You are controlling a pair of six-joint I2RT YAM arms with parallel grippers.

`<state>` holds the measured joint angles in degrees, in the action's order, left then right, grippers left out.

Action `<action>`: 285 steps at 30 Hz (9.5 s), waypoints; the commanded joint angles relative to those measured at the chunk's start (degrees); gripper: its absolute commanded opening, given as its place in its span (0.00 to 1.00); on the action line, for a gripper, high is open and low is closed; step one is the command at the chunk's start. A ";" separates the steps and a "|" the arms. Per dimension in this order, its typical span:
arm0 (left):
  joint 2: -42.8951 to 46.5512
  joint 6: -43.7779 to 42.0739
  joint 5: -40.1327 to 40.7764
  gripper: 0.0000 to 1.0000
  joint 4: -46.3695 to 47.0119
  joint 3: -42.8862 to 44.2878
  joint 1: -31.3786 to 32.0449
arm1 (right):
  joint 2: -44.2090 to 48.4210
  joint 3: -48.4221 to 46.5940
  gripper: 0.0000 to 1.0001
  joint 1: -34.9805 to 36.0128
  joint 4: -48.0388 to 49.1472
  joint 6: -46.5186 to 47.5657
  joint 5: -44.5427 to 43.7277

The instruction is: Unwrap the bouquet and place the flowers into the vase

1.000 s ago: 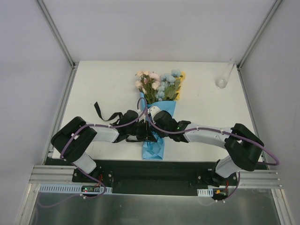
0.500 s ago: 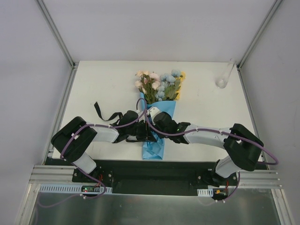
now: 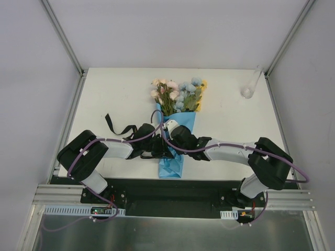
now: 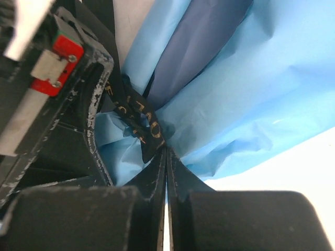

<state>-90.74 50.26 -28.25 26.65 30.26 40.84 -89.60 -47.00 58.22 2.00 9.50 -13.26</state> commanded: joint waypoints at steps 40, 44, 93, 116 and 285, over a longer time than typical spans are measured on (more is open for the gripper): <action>2.50 -3.50 9.44 0.00 -8.02 -0.82 -1.64 | 43.01 -19.17 0.01 -10.92 -32.75 1.75 -31.39; 3.46 -3.77 9.44 0.00 -8.02 -1.08 -2.08 | 47.32 -23.56 0.01 -11.11 -37.58 4.29 -35.34; 31.94 -15.36 11.11 0.00 -25.77 6.64 -3.75 | 43.37 -19.30 0.01 -48.87 -41.62 -9.86 -5.28; 35.28 -23.36 7.51 0.00 -37.28 20.00 -4.45 | 29.40 -78.07 0.01 -53.47 -37.96 7.98 -22.26; 45.56 -39.19 29.73 0.84 -56.45 36.98 0.64 | -4.50 -27.77 0.01 0.48 -7.98 -17.15 12.81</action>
<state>-47.72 11.14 -3.60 -30.83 66.92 41.56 -89.08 -66.19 53.10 -8.99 -9.98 -0.21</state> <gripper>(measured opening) 0.840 0.029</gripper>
